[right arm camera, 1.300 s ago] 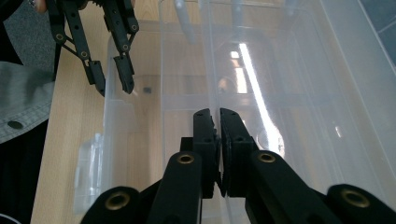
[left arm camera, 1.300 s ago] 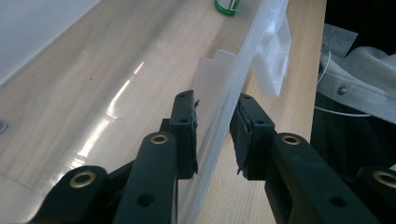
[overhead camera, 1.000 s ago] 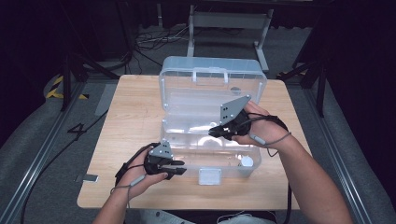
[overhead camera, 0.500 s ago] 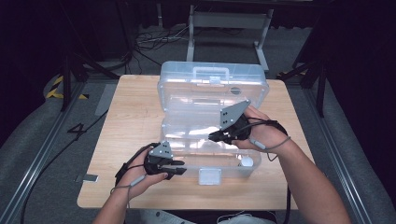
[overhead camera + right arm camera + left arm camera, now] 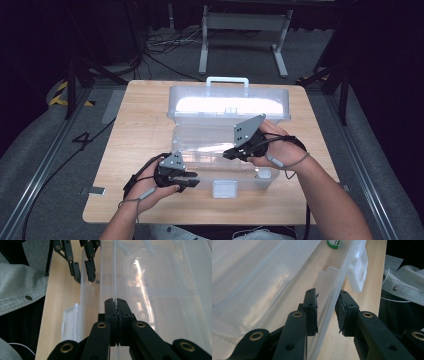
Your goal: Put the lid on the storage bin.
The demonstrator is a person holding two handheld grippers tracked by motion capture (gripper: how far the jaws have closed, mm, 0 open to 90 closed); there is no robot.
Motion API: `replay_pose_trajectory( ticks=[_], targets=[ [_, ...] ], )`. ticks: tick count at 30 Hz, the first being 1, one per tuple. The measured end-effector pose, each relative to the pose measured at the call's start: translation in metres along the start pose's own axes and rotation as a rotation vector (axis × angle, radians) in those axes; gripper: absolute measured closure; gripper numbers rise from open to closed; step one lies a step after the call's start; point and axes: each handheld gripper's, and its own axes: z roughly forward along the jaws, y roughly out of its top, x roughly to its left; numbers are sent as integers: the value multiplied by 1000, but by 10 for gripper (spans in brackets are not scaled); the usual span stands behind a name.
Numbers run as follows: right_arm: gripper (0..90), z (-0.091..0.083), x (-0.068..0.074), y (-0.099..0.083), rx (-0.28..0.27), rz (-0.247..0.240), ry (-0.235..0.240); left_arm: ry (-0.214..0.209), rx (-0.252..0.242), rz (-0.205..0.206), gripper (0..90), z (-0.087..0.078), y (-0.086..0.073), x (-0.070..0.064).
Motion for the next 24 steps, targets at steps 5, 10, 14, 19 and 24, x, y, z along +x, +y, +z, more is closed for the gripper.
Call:
replay_pose_trajectory(
  ticks=[5, 10, 14, 19, 24],
  targets=[
    [893, 0, 4, 0, 9, 4, -15, 1, -1, -1, 719, 0, 0, 0],
    [893, 1, 3, 0, 6, -2, -13, 9, -4, -2, 709, 0, 0, -1],
    [894, 1, 3, 0, 7, -4, -12, 28, 7, -8, 690, -3, 2, -3],
    [894, 2, 5, 1, 14, -7, -15, 23, -37, -8, 664, -18, 7, -7],
    [893, 2, 4, 1, 11, -7, -14, 25, -77, -1, 675, -37, 13, -9]
  ],
)
